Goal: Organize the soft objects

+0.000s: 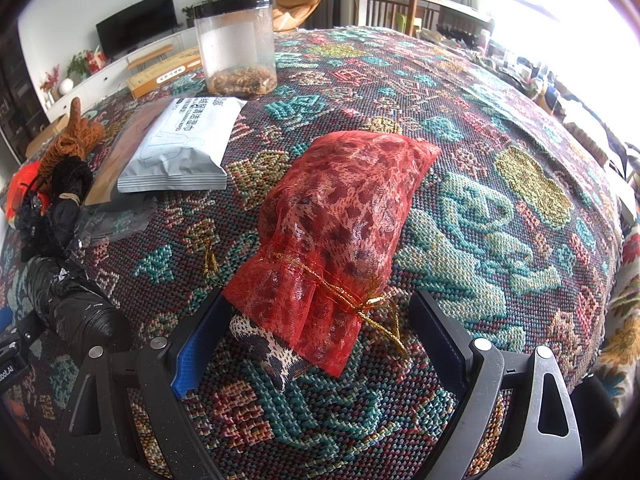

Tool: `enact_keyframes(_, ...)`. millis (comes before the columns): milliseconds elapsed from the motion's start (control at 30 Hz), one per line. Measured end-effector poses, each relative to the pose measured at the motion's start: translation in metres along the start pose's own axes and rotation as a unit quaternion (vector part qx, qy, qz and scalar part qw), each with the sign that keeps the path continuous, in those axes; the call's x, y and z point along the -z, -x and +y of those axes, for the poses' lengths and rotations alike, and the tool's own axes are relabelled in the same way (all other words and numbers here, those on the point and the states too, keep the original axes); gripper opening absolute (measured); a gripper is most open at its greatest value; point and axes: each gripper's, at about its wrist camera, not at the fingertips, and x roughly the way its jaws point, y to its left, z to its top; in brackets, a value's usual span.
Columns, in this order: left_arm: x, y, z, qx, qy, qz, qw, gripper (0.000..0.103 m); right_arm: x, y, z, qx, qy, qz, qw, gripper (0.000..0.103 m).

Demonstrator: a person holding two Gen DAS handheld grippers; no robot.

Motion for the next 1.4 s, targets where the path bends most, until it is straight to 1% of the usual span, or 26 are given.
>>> enact_keyframes(100, 0.005, 0.002, 0.001, 0.001, -0.001, -0.003, 1.0, 0.103, 0.0, 0.0, 0.0, 0.0, 0.0, 0.0, 1.0, 0.093)
enact_keyframes(167, 0.006, 0.004, 0.002, 0.003, -0.003, 0.006, 1.0, 0.103, 0.0, 0.0, 0.0, 0.0, 0.0, 0.0, 1.0, 0.093)
enact_keyframes(333, 0.003, 0.008, 0.005, 0.016, -0.001, 0.059, 0.9981, 0.103, 0.0, 0.0, 0.0, 0.0, 0.0, 0.0, 1.0, 0.093)
enact_keyframes(367, 0.0, 0.01, 0.009, 0.026, 0.008, 0.071, 0.9971, 0.103, 0.0, 0.0, 0.0, 0.0, 0.0, 0.0, 1.0, 0.093)
enact_keyframes(400, -0.004, 0.015, 0.016, 0.044, 0.031, 0.077, 0.9956, 0.103, 0.0, 0.0, 0.0, 0.0, 0.0, 0.0, 1.0, 0.093)
enact_keyframes(433, -0.01, 0.022, 0.024, 0.064, 0.059, 0.072, 0.9935, 0.102, 0.0, 0.0, 0.0, 0.0, 0.0, 0.0, 1.0, 0.093)
enact_keyframes(467, -0.017, 0.03, 0.032, 0.077, 0.08, 0.06, 0.992, 0.102, 0.0, 0.0, 0.0, 0.0, 0.0, 0.0, 1.0, 0.093)
enact_keyframes(500, -0.027, 0.04, 0.037, 0.08, 0.092, 0.043, 0.9916, 0.102, 0.0, 0.0, 0.0, 0.0, 0.0, 0.0, 1.0, 0.093)
enact_keyframes(600, -0.067, 0.066, 0.045, 0.067, 0.096, -0.01, 0.9931, 0.103, 0.0, 0.0, 0.0, 0.0, 0.0, 0.0, 1.0, 0.093)
enact_keyframes(667, -0.095, 0.067, 0.052, 0.067, 0.102, -0.017, 0.9924, 0.103, 0.0, 0.0, 0.0, 0.0, 0.0, 0.0, 1.0, 0.093)
enact_keyframes(733, -0.117, 0.056, 0.061, 0.071, 0.122, -0.014, 0.9899, 0.103, 0.0, 0.0, 0.0, 0.0, 0.0, 0.0, 1.0, 0.093)
enact_keyframes(767, -0.125, 0.046, 0.069, 0.067, 0.135, -0.006, 0.9885, 0.103, 0.0, 0.0, 0.0, 0.0, 0.0, 0.0, 1.0, 0.093)
enact_keyframes(833, -0.137, 0.019, 0.082, 0.05, 0.164, 0.015, 0.9851, 0.103, 0.0, 0.0, 0.0, 0.0, 0.0, 0.0, 1.0, 0.093)
enact_keyframes(933, -0.145, -0.018, 0.096, 0.018, 0.183, 0.035, 0.9823, 0.102, 0.0, 0.0, 0.0, 0.0, 0.0, 0.0, 1.0, 0.093)
enact_keyframes(1033, -0.148, -0.049, 0.097, -0.011, 0.181, 0.04, 0.9826, 0.102, -0.001, 0.0, 0.0, -0.001, 0.0, 0.0, 1.0, 0.093)
enact_keyframes(1167, -0.148, -0.09, 0.097, -0.049, 0.163, 0.08, 0.9822, 0.102, -0.002, 0.001, 0.0, -0.005, -0.002, 0.001, 1.0, 0.093)
enact_keyframes(1200, -0.147, -0.092, 0.098, -0.053, 0.157, 0.077, 0.9831, 0.102, -0.003, 0.001, -0.001, -0.007, -0.005, 0.001, 1.0, 0.093)
enact_keyframes(1233, -0.146, -0.089, 0.099, -0.05, 0.154, 0.065, 0.9846, 0.099, -0.003, 0.001, -0.002, -0.01, -0.007, 0.001, 1.0, 0.093)
enact_keyframes(1267, -0.145, -0.085, 0.1, -0.054, 0.15, 0.056, 0.9856, 0.082, -0.003, 0.001, -0.002, -0.012, -0.008, 0.001, 1.0, 0.093)
enact_keyframes(1300, -0.144, -0.081, 0.101, -0.063, 0.145, 0.049, 0.9862, 0.062, -0.005, 0.001, -0.004, -0.014, -0.01, 0.001, 1.0, 0.093)
enact_keyframes(1333, -0.143, -0.075, 0.104, -0.055, 0.144, 0.041, 0.9872, 0.058, -0.005, 0.001, -0.006, -0.017, -0.013, 0.0, 1.0, 0.093)
enact_keyframes(1367, -0.143, -0.07, 0.107, -0.042, 0.147, 0.035, 0.9877, 0.05, -0.006, 0.001, -0.007, -0.021, -0.016, 0.001, 1.0, 0.093)
enact_keyframes(1400, -0.142, -0.062, 0.111, -0.032, 0.15, 0.029, 0.9877, 0.045, -0.007, 0.002, -0.01, -0.029, -0.022, 0.001, 0.999, 0.093)
